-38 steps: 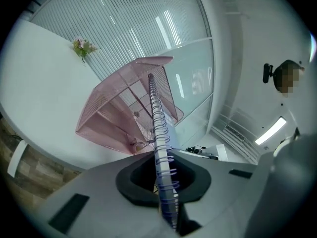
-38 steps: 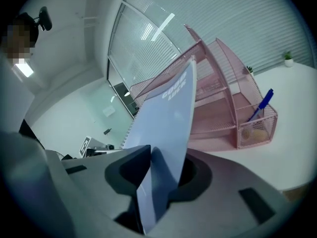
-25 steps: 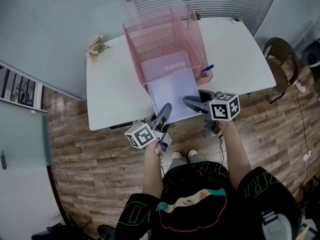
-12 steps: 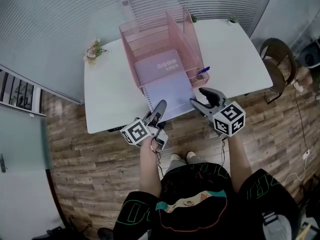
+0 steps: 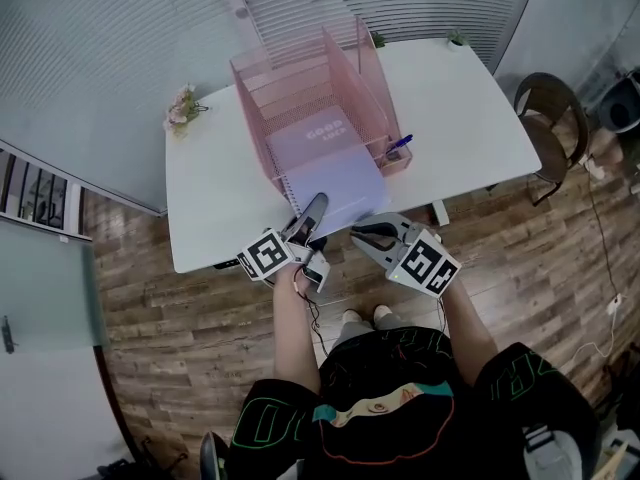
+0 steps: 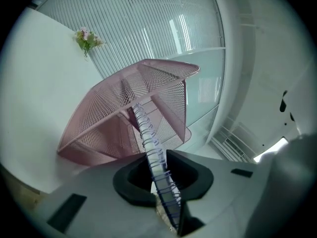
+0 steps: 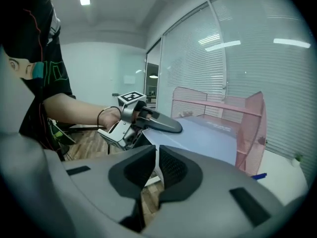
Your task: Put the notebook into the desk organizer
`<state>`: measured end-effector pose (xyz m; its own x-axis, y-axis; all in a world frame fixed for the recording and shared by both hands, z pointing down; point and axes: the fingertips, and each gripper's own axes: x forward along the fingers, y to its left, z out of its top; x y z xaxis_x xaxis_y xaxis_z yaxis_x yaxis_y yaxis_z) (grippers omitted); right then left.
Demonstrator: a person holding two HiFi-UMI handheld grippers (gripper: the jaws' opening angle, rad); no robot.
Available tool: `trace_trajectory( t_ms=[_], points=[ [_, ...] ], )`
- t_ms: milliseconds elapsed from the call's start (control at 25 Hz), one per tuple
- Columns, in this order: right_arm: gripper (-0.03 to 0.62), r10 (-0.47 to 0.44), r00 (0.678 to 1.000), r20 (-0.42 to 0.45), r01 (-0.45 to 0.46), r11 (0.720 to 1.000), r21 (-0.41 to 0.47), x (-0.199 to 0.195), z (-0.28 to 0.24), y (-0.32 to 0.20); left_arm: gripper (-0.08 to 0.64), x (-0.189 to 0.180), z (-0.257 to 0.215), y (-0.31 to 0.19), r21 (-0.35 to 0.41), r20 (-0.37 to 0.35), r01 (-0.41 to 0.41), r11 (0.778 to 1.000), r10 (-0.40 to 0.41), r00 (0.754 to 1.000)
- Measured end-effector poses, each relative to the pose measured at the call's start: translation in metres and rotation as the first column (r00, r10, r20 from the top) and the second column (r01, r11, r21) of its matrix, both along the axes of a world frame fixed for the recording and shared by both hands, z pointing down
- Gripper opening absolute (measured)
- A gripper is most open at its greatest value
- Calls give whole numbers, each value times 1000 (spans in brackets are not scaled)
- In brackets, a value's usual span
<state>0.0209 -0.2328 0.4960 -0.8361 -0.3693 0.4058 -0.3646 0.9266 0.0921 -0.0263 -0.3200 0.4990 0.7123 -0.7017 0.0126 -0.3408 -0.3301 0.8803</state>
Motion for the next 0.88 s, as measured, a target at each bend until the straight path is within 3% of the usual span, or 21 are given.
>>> trace_trajectory(
  t_ms=[80,120,240,360,480,560,760,880],
  points=[
    [23,29,998,-48,-28,1000,7,-2,6,-5,72,0,-1,0,-15,-47,4,1000,-5,999],
    [22,38,996,-83,-37,999,14,-1,9,-7,80,-1,0,1,-11,-38,7,1000,-7,999],
    [20,76,985,-154,-69,996,51,1,12,-13,119,-3,2,2,16,39,5,1000,-6,999],
    [11,131,978,-162,-120,990,79,3,10,-21,206,-1,-2,5,48,86,-24,999,20,996],
    [11,17,987,-159,-12,999,33,-5,10,-4,251,2,-5,7,62,105,-44,997,38,994],
    [11,-60,976,-210,65,998,20,-11,21,9,262,0,-4,6,66,104,-45,997,38,994],
    [11,79,968,-240,-68,996,57,-11,28,-10,315,-1,-10,10,90,107,-51,995,41,993],
    [3,107,963,-246,-90,993,82,-11,28,-16,350,-3,-8,15,96,134,-54,994,41,990]
  ],
)
